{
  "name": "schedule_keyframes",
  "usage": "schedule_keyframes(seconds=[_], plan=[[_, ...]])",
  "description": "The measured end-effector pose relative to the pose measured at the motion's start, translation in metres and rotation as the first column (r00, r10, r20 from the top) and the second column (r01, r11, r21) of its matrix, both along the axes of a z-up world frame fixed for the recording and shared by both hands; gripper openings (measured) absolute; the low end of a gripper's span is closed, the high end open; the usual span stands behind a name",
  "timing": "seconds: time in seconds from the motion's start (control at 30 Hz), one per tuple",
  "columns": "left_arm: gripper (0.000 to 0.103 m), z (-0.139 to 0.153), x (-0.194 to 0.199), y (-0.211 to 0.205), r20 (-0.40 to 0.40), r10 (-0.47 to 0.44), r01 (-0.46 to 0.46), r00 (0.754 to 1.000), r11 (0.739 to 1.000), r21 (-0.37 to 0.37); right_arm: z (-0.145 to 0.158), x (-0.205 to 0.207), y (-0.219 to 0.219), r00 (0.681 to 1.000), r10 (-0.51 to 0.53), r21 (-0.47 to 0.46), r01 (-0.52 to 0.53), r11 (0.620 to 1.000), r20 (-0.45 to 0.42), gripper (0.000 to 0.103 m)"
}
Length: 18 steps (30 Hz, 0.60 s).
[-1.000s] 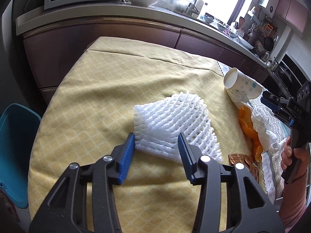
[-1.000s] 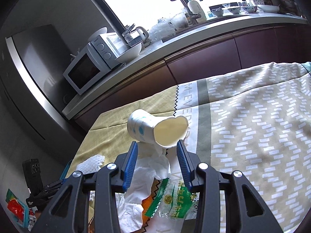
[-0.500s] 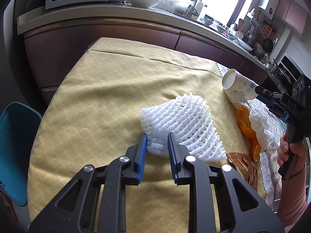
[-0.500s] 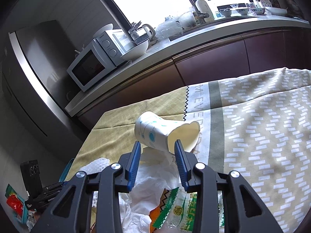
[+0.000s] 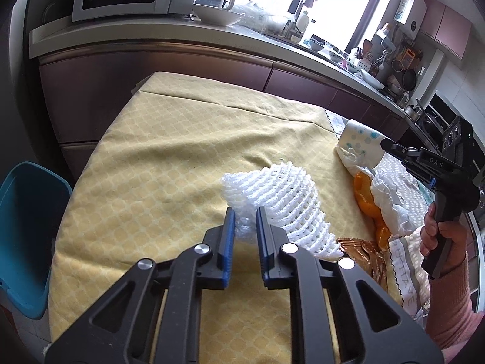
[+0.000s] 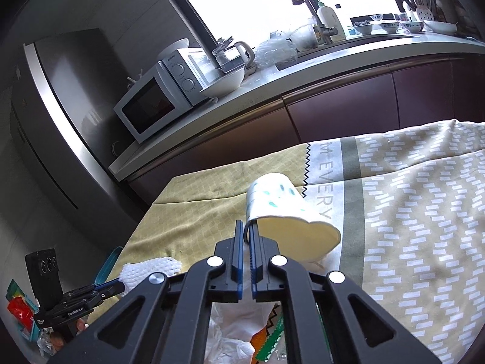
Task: Collect trash
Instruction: 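Grasp the second foam net with the left tool while the right tool grasps another dotted cup, then lift the foam net and cup and carry them toward the teal bin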
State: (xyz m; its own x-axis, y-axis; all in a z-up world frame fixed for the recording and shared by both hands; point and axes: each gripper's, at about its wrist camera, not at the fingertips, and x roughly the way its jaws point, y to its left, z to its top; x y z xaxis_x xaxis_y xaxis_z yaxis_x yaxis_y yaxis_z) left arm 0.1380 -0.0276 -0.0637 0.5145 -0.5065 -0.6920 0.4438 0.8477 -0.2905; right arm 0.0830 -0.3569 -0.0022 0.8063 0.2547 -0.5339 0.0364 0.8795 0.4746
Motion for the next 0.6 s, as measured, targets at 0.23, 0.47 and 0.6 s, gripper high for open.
schedule_keyframes(seconds=[0.23,0.47,0.6], plan=[[0.014,0.012,-0.008,0.010,0.027,0.008,-0.007,1.000,0.999,-0.033,0.019,-0.005,0.010,0.999,0.021,-0.031,-0.019,0.999,0.046,0.003],[0.014,0.019,-0.015,0.019,0.041,0.014,-0.012,0.999,0.999,-0.046,0.033,-0.011,0.029,0.995,0.066,-0.042,-0.062,0.997,0.082,0.003],[0.014,0.023,-0.019,0.026,0.049,0.018,-0.015,0.999,0.998,-0.059,0.040,-0.015,0.043,0.989,0.107,-0.043,-0.103,0.994,0.100,0.003]])
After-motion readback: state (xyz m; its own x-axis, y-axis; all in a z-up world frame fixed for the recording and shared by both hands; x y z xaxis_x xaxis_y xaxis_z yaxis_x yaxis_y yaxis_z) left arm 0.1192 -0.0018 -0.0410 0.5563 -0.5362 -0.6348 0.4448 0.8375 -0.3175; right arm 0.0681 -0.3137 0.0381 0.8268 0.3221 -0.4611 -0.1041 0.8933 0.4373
